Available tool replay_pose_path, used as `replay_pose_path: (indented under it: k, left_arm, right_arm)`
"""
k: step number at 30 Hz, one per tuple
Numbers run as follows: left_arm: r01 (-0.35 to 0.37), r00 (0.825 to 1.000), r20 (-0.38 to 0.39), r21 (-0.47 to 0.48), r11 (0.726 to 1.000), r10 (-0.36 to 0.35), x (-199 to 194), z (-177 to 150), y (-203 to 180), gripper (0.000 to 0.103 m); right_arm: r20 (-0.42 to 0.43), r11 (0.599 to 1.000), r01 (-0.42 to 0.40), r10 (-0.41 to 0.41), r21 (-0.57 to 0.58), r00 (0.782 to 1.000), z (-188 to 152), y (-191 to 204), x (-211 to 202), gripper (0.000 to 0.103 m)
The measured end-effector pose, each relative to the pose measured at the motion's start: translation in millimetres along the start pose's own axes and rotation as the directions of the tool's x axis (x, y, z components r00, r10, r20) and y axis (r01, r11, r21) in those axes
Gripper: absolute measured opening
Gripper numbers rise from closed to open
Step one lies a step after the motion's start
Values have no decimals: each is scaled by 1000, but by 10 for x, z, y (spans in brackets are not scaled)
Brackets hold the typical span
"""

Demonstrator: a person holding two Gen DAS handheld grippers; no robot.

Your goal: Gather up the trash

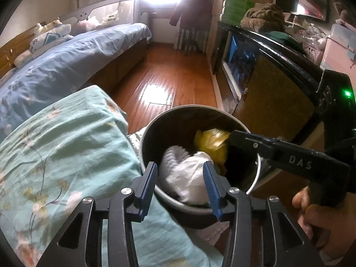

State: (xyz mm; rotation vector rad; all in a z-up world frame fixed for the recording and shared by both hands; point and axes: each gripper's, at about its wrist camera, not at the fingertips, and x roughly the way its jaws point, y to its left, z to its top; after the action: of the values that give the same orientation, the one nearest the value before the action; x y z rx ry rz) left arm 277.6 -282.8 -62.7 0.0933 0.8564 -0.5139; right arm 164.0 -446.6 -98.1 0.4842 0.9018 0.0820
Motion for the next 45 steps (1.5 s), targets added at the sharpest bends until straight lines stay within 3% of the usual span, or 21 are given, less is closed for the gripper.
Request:
replay_pose_path:
  k: [4,9,17,23,26,32,34,40,43,45]
  left_arm:
    - [3,1000,24,-36,999,-2,-187,-129,110,47]
    - [6,997,73,-98,995,1,-503,-354,266,54]
    - [-10,984,172,-204,979,46,-1160,-918,488,64]
    - [-63,972,206,-228,972,111,-1536,-1199,630,64]
    - [-121,950,253,-240,963,182,-1761,-1343,642,69]
    - [-184,920,302,-230,956,250,-2000,-1467,563,79]
    - [-203,908,319,-235,951,273,-2072,-1520,550,88]
    - [-264,867,361,-250,932,343,-2226,-1571,531,98]
    - [-310,826,401,-264,913,396,-2335,-1604,495,102]
    - [-345,793,427,-272,898,434,-2386,-1634,456,102]
  right_arm:
    - [21,1000,2,-2,5,1000,-50,54,-107,49]
    - [69,1000,5,-5,0,998,-199,238,-301,78]
    - [137,999,-1,7,-47,991,-515,724,-551,85]
    - [201,993,17,7,-121,980,-732,1063,-685,92]
    - [222,990,37,-7,-134,975,-834,1177,-711,95]
    - [233,983,62,-21,-171,972,-865,1303,-682,95]
    - [248,981,72,-25,-180,968,-858,1335,-708,96]
    - [362,961,144,-50,-237,931,-798,1522,-873,101]
    - [464,943,198,-54,-267,884,-812,1636,-974,103]
    - [480,937,203,-45,-283,876,-812,1663,-967,103]
